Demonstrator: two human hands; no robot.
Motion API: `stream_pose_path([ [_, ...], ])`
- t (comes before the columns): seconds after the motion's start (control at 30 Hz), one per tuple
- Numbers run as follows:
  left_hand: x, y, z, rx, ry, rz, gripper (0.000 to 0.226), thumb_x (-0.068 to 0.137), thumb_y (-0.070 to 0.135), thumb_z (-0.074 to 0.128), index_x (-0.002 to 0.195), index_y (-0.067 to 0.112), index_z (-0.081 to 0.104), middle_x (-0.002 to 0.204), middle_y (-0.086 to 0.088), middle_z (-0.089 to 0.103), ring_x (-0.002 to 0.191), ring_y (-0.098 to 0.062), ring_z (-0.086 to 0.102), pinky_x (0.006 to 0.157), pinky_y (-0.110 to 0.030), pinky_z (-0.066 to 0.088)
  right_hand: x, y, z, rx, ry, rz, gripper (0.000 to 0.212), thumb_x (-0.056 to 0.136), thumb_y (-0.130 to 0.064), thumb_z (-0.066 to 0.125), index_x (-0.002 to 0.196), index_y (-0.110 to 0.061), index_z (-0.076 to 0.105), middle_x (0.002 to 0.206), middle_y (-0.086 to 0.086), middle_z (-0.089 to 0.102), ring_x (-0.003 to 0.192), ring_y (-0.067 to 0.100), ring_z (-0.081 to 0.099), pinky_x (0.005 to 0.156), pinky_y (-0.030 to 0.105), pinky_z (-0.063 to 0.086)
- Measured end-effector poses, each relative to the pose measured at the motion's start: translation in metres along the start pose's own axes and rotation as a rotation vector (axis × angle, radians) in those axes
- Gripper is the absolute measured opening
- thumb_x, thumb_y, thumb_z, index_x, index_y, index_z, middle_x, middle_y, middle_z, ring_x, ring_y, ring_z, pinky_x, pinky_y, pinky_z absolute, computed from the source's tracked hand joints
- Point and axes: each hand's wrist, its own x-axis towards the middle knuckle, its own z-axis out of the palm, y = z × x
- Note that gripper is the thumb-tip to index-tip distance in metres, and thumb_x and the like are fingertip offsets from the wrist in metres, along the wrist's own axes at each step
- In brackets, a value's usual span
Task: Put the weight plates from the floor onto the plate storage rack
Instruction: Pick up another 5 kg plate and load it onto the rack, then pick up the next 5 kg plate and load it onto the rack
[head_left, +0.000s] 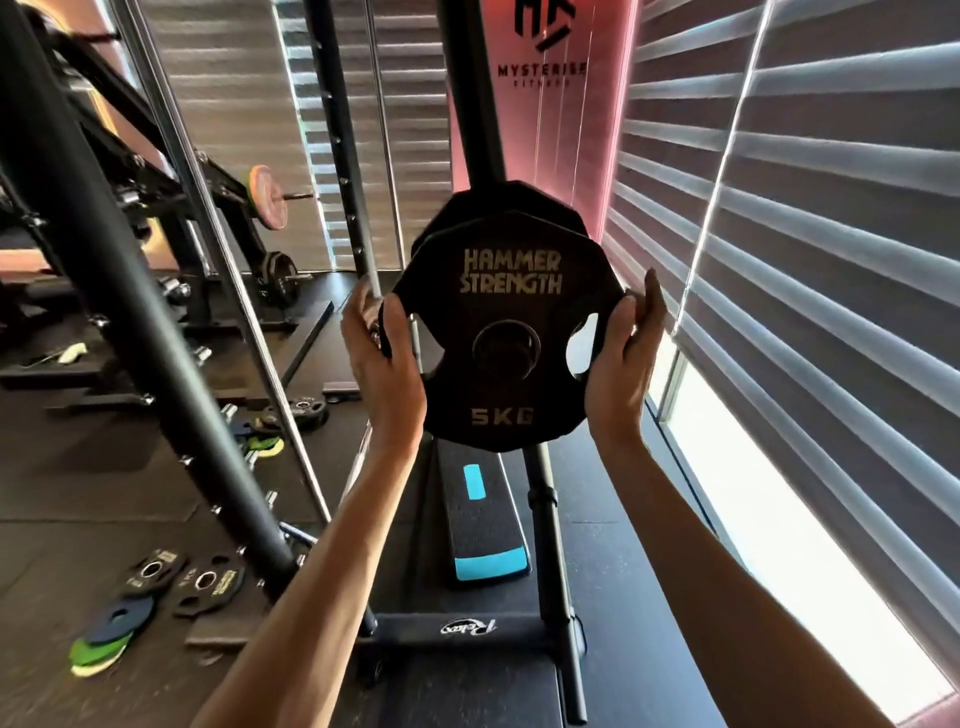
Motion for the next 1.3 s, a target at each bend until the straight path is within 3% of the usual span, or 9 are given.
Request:
stream_pose_path([
  [0.07, 0.011, -0.010, 0.008, -0.019, -0.031, -0.035, 0.057, 0.101, 0.047, 0.042, 0.152, 0.025, 0.029, 0.155, 0.007, 0.032, 0.144, -0.006, 0.030, 0.119, -0.035, 0.029, 0.015, 0.010, 0.008, -0.016, -0.037, 0.024, 0.055, 0.105, -0.044, 0.033, 0.156, -0.028, 0.022, 0.149, -0.002, 0.041, 0.139, 0.010, 0.039, 0.116, 0.034, 0.035],
  [0.17, 0.029, -0.023, 0.019, -0.023, -0.085, -0.043, 0.063, 0.101, 0.049, 0.042, 0.155, 0.032, 0.014, 0.163, 0.009, 0.013, 0.149, -0.003, 0.012, 0.123, -0.039, 0.019, 0.032, 0.024, 0.019, -0.029, -0.059, 0.047, 0.059, 0.104, -0.049, 0.030, 0.157, -0.034, 0.011, 0.158, -0.006, 0.028, 0.146, 0.008, 0.026, 0.120, 0.046, 0.028],
  [0.5, 0.051, -0.066, 0.044, -0.130, -0.175, -0.126, 0.060, 0.100, 0.056, 0.035, 0.154, 0.040, 0.014, 0.161, 0.012, 0.021, 0.148, -0.005, 0.022, 0.121, -0.042, 0.024, 0.068, 0.046, 0.039, -0.088, -0.117, -0.050, 0.059, 0.105, -0.047, 0.025, 0.158, -0.032, 0.006, 0.164, -0.003, 0.020, 0.151, 0.015, 0.018, 0.122, 0.049, 0.022],
  [0.7, 0.044, -0.060, 0.048, -0.141, -0.102, -0.154, 0.057, 0.104, 0.041, 0.034, 0.156, 0.022, 0.019, 0.159, 0.007, 0.024, 0.144, -0.002, 0.026, 0.116, -0.017, 0.025, 0.069, 0.045, 0.040, -0.066, -0.141, -0.039, 0.059, 0.106, -0.043, 0.028, 0.159, -0.027, 0.008, 0.164, -0.001, 0.021, 0.150, 0.011, 0.021, 0.121, 0.047, 0.026],
  [0.8, 0.032, -0.063, 0.037, -0.130, -0.068, -0.218, 0.050, 0.104, 0.043, 0.033, 0.150, 0.022, 0.030, 0.151, 0.008, 0.036, 0.135, 0.001, 0.038, 0.111, -0.018, 0.036, 0.050, 0.046, 0.033, -0.004, -0.039, -0.009, 0.052, 0.109, -0.027, 0.029, 0.157, -0.012, 0.017, 0.150, -0.014, 0.034, 0.132, -0.020, 0.031, 0.109, 0.010, 0.032],
  [0.87, 0.015, -0.075, 0.024, -0.035, -0.029, -0.292, 0.045, 0.103, 0.046, 0.035, 0.139, 0.020, 0.042, 0.139, 0.005, 0.049, 0.126, -0.005, 0.049, 0.107, -0.026, 0.042, 0.026, 0.061, 0.027, 0.014, 0.051, 0.040, 0.047, 0.109, -0.022, 0.030, 0.153, -0.005, 0.025, 0.133, -0.016, 0.046, 0.112, -0.025, 0.044, 0.093, 0.001, 0.035],
  [1.0, -0.028, -0.114, -0.016, 0.103, -0.019, -0.434, 0.024, 0.100, 0.038, 0.049, 0.105, 0.015, 0.057, 0.102, -0.005, 0.066, 0.096, -0.022, 0.066, 0.088, -0.043, 0.055, -0.045, 0.111, 0.019, -0.004, 0.052, 0.352, 0.058, 0.097, -0.053, 0.035, 0.143, -0.017, 0.040, 0.125, 0.009, 0.057, 0.114, 0.017, 0.057, 0.090, 0.023, 0.046],
  [1.13, -0.080, -0.152, -0.087, 0.188, 0.012, -0.590, 0.012, 0.098, 0.020, 0.055, 0.087, 0.019, 0.056, 0.082, -0.012, 0.065, 0.068, -0.023, 0.064, 0.051, -0.019, 0.049, -0.139, 0.147, 0.032, -0.176, -0.101, 0.546, 0.026, 0.099, -0.047, 0.039, 0.104, -0.025, 0.051, 0.097, 0.004, 0.059, 0.092, 0.021, 0.058, 0.080, 0.034, 0.046],
  [1.3, -0.133, -0.176, -0.207, 0.294, 0.053, -0.867, 0.011, 0.097, 0.008, 0.050, 0.087, 0.007, 0.054, 0.068, -0.012, 0.056, 0.042, -0.008, 0.053, 0.035, -0.014, 0.038, -0.265, 0.175, 0.087, -0.385, -0.549, 0.739, 0.051, 0.090, -0.053, 0.035, 0.100, -0.010, 0.061, 0.095, 0.012, 0.069, 0.093, 0.035, 0.065, 0.083, 0.047, 0.051],
])
